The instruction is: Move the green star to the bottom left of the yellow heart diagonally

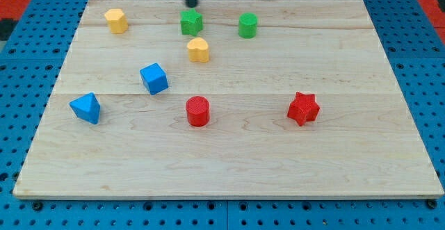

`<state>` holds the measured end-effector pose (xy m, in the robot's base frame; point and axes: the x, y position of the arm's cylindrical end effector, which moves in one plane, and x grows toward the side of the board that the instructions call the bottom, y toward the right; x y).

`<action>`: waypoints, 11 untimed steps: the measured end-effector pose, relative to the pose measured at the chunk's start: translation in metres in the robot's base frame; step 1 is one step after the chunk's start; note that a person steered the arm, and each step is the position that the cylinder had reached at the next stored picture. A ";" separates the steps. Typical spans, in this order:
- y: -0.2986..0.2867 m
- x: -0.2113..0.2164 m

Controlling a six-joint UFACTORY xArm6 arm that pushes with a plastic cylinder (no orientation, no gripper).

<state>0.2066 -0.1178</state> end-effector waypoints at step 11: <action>0.220 0.076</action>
